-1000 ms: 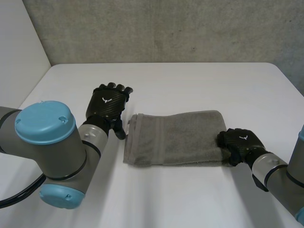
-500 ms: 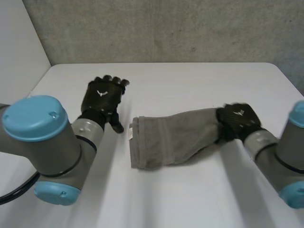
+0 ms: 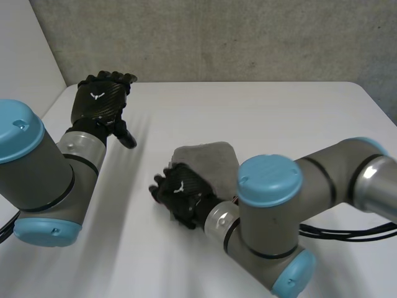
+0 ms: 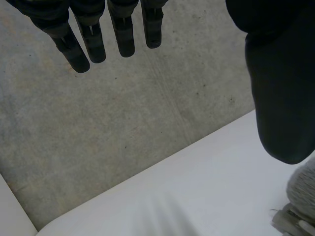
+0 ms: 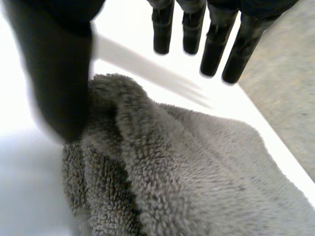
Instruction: Fold the towel.
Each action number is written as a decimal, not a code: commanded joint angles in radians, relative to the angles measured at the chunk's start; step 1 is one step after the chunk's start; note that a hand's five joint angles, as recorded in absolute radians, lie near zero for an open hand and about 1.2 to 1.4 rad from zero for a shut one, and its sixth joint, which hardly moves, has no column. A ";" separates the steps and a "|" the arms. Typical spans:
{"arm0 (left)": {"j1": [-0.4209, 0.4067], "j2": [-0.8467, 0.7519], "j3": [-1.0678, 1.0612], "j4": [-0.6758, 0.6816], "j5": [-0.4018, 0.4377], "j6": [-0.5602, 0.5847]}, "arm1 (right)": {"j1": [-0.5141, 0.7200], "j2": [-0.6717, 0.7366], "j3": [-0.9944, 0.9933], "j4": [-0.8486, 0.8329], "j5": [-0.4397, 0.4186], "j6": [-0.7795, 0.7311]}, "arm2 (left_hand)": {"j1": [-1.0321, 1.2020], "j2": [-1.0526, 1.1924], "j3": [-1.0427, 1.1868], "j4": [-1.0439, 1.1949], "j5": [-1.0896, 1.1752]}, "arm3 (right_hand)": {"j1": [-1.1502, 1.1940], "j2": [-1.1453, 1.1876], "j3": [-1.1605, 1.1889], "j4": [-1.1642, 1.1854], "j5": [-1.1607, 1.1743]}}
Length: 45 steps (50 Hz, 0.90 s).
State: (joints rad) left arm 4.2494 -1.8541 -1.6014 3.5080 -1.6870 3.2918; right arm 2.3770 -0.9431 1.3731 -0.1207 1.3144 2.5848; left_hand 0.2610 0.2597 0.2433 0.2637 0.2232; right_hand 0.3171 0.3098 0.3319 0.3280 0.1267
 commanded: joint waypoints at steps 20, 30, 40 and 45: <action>-0.181 -0.234 0.090 0.028 0.013 0.003 | -0.320 -0.146 0.124 -0.004 0.006 0.506 | -0.068 -0.067 -0.050 -0.071 -0.205 | -0.143 -0.135 -0.157 -0.153 -0.127; -0.210 -0.382 0.092 0.017 0.010 0.003 | -0.320 0.030 0.070 0.001 0.016 0.500 | -0.062 -0.061 -0.044 -0.065 -0.199 | -0.143 -0.135 -0.157 -0.153 -0.127; -0.221 -0.330 0.095 0.008 0.007 0.003 | -0.320 -0.040 0.060 0.036 0.019 0.500 | -0.062 -0.061 -0.044 -0.065 -0.199 | -0.143 -0.135 -0.157 -0.153 -0.127; -0.204 -0.177 0.101 -0.041 0.003 0.002 | -0.346 -0.239 0.076 0.035 0.038 0.506 | -0.062 -0.061 -0.044 -0.065 -0.199 | -0.143 -0.135 -0.157 -0.153 -0.127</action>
State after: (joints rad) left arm 4.0293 -2.1833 -1.5074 3.5135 -1.6797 3.2938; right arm 2.0548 -0.9891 1.4344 -0.0865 1.3338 3.0846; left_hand 0.2612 0.2597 0.2433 0.2637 0.2235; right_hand 0.2260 0.2526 0.2475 0.2552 0.0161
